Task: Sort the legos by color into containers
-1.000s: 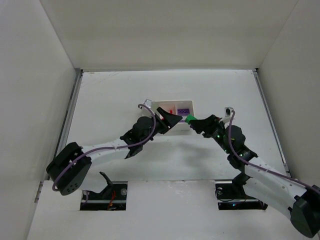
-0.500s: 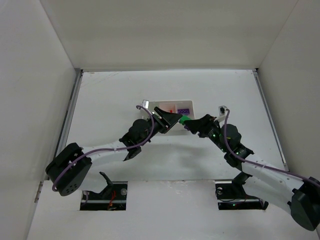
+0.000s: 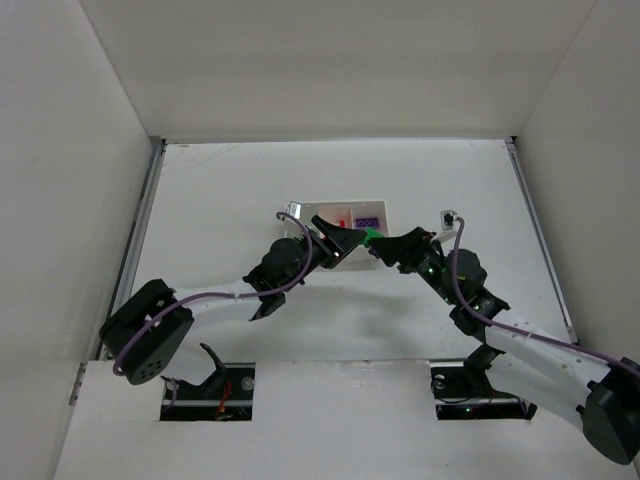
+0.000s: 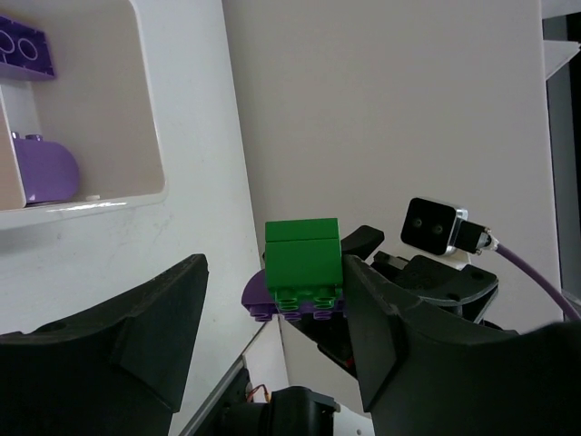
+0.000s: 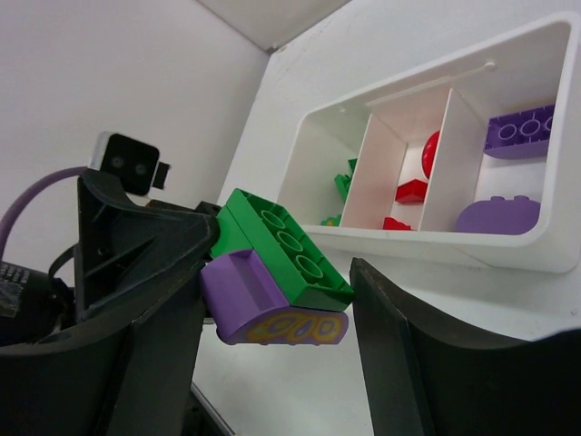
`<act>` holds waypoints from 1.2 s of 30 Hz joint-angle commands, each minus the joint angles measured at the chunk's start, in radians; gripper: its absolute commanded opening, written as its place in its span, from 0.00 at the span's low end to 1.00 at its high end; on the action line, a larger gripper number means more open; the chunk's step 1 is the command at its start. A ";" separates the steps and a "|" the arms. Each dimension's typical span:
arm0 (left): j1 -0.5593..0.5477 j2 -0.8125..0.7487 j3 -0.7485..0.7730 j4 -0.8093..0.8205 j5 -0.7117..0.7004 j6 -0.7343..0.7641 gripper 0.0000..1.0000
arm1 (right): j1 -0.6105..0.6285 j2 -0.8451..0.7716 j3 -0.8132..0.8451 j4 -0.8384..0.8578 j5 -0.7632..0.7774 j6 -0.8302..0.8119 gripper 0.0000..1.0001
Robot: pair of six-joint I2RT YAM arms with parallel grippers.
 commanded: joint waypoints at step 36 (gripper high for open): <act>0.046 0.026 -0.101 0.351 0.075 -0.080 0.11 | 0.004 -0.023 -0.008 0.107 -0.047 0.030 0.87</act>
